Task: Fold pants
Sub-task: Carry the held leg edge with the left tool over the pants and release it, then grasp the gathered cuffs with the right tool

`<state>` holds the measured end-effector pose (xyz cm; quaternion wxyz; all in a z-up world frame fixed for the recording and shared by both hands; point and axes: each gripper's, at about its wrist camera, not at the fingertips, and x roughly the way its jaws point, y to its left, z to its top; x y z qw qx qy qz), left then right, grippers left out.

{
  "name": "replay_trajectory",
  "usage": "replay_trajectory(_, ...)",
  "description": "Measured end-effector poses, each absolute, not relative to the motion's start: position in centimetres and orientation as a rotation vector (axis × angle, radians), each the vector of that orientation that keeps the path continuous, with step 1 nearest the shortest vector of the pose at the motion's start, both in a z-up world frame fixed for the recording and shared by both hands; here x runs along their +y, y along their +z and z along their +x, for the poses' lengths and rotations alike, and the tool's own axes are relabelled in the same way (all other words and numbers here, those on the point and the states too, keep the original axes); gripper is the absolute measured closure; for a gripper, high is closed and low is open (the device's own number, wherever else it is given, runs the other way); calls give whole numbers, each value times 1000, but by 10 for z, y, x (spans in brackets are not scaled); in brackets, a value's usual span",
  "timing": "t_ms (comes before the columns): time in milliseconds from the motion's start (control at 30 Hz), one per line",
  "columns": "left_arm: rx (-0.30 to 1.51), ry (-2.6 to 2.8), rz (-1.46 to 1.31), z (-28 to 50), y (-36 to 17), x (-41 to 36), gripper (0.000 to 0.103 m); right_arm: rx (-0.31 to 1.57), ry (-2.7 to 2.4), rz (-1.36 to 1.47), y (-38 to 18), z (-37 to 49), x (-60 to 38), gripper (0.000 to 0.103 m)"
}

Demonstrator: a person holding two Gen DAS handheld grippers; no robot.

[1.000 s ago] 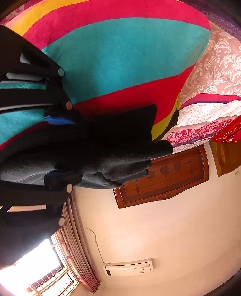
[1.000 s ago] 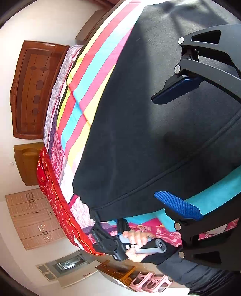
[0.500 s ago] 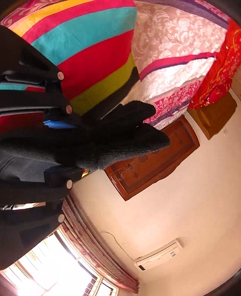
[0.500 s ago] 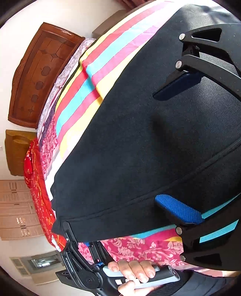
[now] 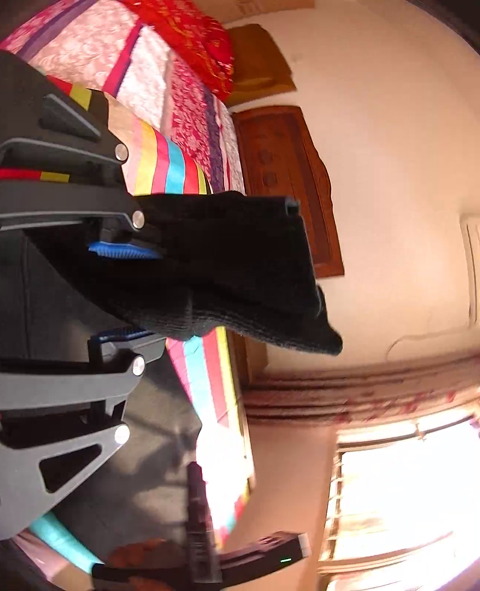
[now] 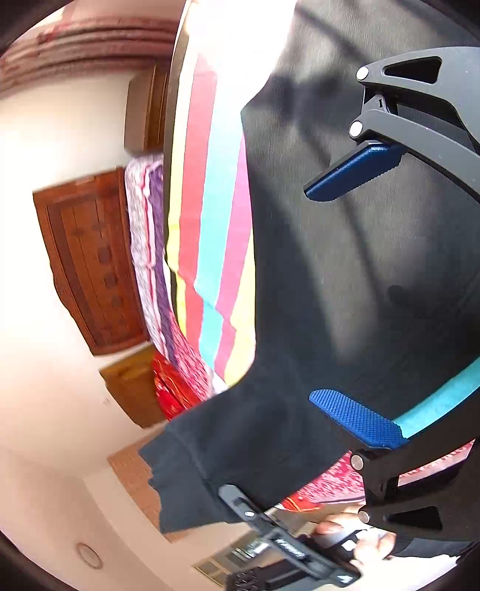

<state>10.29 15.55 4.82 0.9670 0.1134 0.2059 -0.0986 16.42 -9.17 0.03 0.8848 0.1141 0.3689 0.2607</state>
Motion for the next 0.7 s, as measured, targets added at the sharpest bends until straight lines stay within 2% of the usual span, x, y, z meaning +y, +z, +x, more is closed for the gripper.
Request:
replay_trajectory(167,620,-369,661,96,-59,45,69,692,361,383,3,146,-190,5)
replay_trajectory(200,590,-342,727,91,-72,39,68,690,345,392,2,144,-200,5)
replay_trajectory(233,543,-326,730,86,-73,41,66,701,332,394,0,144,-205,5)
replay_trajectory(267,574,-337,694,90,-69,45,60,717,325,397,-2,144,-209,5)
replay_trajectory(300,603,-353,648,93,-64,53,49,728,329,403,-5,143,-210,5)
replay_trajectory(333,602,-365,613,92,-56,60,32,739,345,409,-8,145,-209,5)
replay_trajectory(433,498,-371,571,66,-29,77,15,784,387,420,-18,146,-203,5)
replay_trajectory(567,453,-313,384,45,2,111,7,880,492,497,-38,154,-182,5)
replay_trajectory(700,566,-65,208,67,-12,175,9,952,589,493,-47,152,-147,5)
